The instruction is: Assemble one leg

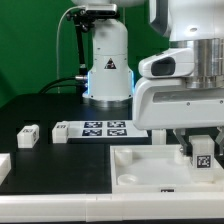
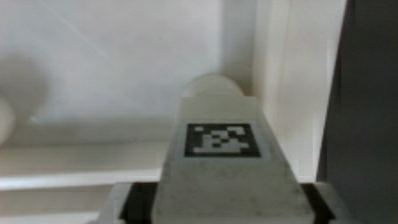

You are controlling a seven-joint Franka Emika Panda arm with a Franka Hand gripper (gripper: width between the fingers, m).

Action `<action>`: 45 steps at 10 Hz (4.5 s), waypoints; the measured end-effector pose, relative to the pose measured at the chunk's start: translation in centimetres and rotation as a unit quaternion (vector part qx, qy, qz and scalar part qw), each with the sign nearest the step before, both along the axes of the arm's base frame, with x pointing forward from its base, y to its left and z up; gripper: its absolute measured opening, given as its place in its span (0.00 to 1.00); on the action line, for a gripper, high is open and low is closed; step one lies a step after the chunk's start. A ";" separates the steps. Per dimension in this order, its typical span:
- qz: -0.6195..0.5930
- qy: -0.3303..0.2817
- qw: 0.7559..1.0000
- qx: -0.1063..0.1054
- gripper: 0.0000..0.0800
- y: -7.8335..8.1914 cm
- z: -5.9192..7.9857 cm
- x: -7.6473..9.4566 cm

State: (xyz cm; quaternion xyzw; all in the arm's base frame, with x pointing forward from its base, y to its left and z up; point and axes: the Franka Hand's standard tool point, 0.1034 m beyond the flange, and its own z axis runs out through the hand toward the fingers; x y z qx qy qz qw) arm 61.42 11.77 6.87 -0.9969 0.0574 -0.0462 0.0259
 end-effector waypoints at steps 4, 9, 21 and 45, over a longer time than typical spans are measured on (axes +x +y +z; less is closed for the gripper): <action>-0.299 0.010 0.954 0.028 0.36 -0.1 -0.1 -0.3; -0.594 0.031 0.801 0.061 0.36 0.1 -0.2 -0.4; -0.446 0.025 0.893 0.056 0.81 1.3 -0.4 -0.7; -0.425 0.010 0.904 0.040 0.36 0.5 -0.3 -0.6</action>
Offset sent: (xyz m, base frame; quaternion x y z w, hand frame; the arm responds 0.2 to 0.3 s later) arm -0.0107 -0.0025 -0.0011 -0.0389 -0.0106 0.3846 0.9222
